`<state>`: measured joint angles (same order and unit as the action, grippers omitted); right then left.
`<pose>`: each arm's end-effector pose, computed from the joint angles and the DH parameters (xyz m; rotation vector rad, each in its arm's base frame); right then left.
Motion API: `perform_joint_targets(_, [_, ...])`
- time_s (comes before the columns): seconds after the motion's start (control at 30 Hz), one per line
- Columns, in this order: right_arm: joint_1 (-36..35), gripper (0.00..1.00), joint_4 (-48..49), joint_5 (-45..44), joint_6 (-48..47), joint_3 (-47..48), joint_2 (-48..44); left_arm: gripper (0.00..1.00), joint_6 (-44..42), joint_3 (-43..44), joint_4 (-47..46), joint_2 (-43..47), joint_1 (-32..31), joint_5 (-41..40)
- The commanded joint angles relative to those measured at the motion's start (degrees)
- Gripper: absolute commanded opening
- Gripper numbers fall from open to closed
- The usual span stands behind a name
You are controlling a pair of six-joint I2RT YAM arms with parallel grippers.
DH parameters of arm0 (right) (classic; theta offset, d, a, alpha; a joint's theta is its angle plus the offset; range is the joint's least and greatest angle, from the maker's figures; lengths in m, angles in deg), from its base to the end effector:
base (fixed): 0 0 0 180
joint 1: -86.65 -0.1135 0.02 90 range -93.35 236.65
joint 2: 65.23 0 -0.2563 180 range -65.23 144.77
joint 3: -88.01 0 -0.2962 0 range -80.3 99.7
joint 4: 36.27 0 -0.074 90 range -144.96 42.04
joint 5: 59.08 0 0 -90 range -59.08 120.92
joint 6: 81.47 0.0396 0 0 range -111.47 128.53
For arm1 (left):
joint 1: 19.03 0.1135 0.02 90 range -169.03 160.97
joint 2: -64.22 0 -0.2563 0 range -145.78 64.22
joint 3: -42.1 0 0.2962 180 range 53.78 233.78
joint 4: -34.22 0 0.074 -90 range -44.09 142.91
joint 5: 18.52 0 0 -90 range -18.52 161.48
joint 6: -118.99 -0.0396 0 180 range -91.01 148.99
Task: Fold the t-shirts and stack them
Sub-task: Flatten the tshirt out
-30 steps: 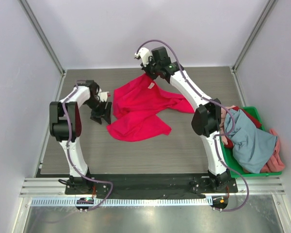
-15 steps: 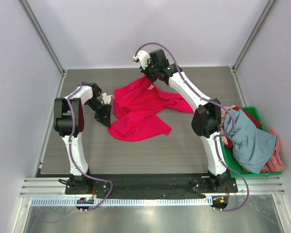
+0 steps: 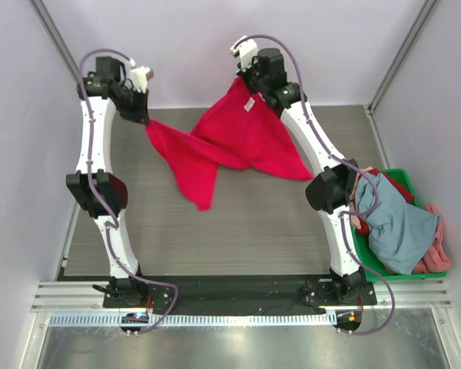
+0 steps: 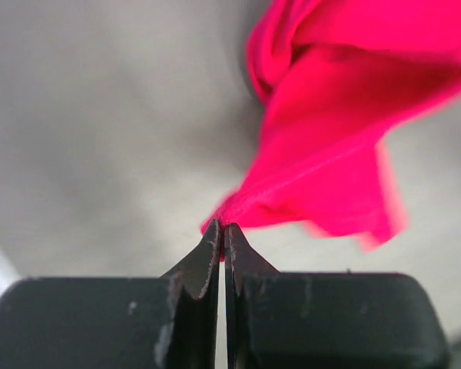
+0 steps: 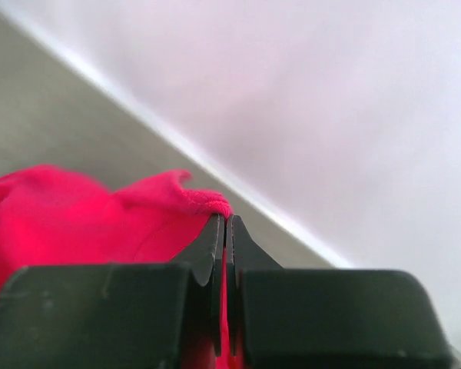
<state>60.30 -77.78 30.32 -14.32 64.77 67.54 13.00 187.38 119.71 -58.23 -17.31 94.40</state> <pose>0.5136 0.2539 0.3879 -0.7747 1.7093 0.0322 0.4815 -0.0010 0.3466 0.4469 2.5456 -0.4204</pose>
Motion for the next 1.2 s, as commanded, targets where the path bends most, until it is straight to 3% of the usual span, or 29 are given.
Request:
perform_joint_targets(0.0, [0.8,0.01,7.9,-2.1,0.5,1.1,-3.7,0.0,-3.0,9.6,4.5,2.9,0.2,-4.7])
perform_joint_targets(0.17, [1.6,0.01,8.1,-1.8,0.3,-7.3,-10.7,0.0,-8.5,-0.2,2.3,12.3,-1.2,-5.6])
perform_joint_targets(0.3, [2.7,0.01,7.3,-2.0,2.0,-19.1,-16.6,0.0,-10.6,-15.7,1.9,19.1,-1.2,-3.8])
perform_joint_targets(0.5, [3.8,0.01,0.9,-0.4,2.0,-35.6,-25.6,0.0,-17.3,-30.4,7.5,24.7,-1.2,-2.6])
perform_joint_targets(0.6, [3.8,0.01,-1.4,-0.1,0.5,-42.0,-30.7,0.04,-19.5,-32.6,11.9,25.6,-1.2,-1.5])
perform_joint_targets(0.77, [3.8,0.01,-7.0,3.2,-0.5,-44.9,-35.7,0.16,-21.4,-29.4,11.3,26.4,-1.2,-1.5])
perform_joint_targets(0.8, [3.8,0.01,-6.9,3.1,-0.6,-46.4,-36.1,0.27,-20.6,-27.9,9.4,26.2,-1.2,-2.4])
perform_joint_targets(0.83, [4.3,0.01,-6.8,3.1,-0.4,-47.0,-36.2,0.52,-17.9,-27.4,6.6,25.8,-1.2,-3.7])
perform_joint_targets(0.93, [4.4,0.01,-6.8,3.0,1.1,-47.3,-34.6,0.76,-11.1,-25.5,-5.7,21.7,-1.2,-10.2])
perform_joint_targets(0.97, [4.4,0.01,-6.8,3.3,1.1,-47.3,-34.2,0.8,-9.2,-24.9,-11.9,19.9,-1.0,-15.4])
perform_joint_targets(1.0, [4.4,0.01,-6.8,3.4,1.2,-47.2,-33.4,0.8,-7.8,-21.9,-13.5,14.1,-0.9,-18.4])
perform_joint_targets(1.07, [4.4,0.01,-6.9,3.5,0.8,-46.6,-32.6,0.68,-2.6,-14.5,-10.9,6.2,-0.3,-21.2])
perform_joint_targets(1.1, [4.4,0.01,-7.0,3.6,0.5,-46.0,-32.1,0.63,-0.3,-3.6,-8.3,-3.5,0.9,-21.1])
perform_joint_targets(1.13, [4.4,0.01,-7.3,3.5,0.3,-45.6,-31.1,0.55,1.8,2.4,-5.9,-7.8,1.6,-20.3])
perform_joint_targets(1.17, [4.4,0.01,-7.4,3.4,0.3,-45.1,-30.5,0.53,3.8,8.3,-0.9,-12.7,2.4,-18.8])
